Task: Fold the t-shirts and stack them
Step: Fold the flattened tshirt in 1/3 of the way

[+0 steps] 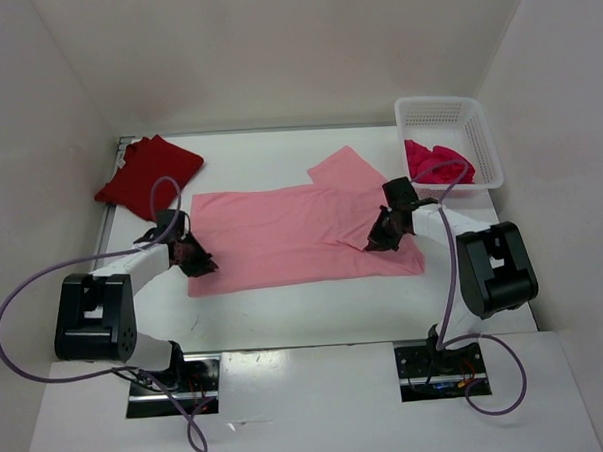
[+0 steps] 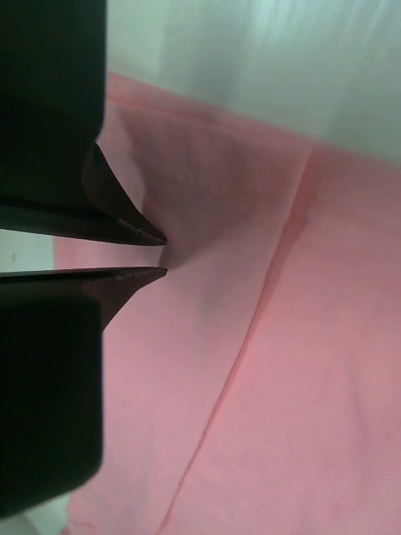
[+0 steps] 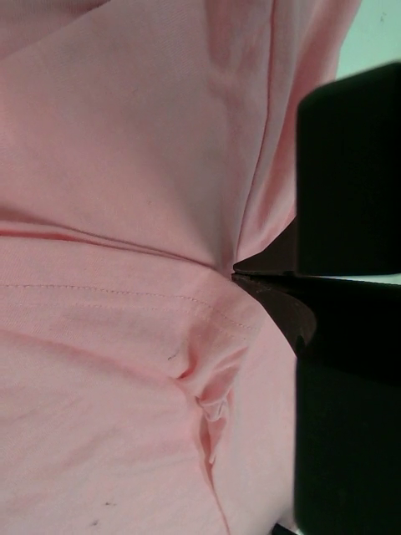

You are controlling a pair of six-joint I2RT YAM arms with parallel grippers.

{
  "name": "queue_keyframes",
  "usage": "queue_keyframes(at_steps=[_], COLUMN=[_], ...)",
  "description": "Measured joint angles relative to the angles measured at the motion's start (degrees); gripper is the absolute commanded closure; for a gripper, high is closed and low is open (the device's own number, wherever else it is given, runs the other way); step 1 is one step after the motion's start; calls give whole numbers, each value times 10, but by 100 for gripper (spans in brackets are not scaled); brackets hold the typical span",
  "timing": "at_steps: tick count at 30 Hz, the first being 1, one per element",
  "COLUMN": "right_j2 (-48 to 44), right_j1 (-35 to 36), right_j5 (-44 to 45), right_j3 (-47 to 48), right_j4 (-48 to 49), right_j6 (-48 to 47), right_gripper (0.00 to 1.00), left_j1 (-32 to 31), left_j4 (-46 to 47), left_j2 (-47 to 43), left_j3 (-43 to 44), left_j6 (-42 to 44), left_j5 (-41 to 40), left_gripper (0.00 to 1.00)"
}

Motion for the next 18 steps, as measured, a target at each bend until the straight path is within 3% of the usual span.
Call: queue_keyframes(at_steps=[6,18], right_j2=[12,76], right_j1=[0,0], right_j5=[-4,-45], right_j3=[7,58], right_j4=[5,9], right_j6=[0,-3], right_gripper=[100,99], left_j1=[62,62], left_j4=[-2,-7], left_j2=[-28,-56], left_j3=[-24,-25], left_j6=[1,3], left_j5=[2,13], left_gripper=[75,75])
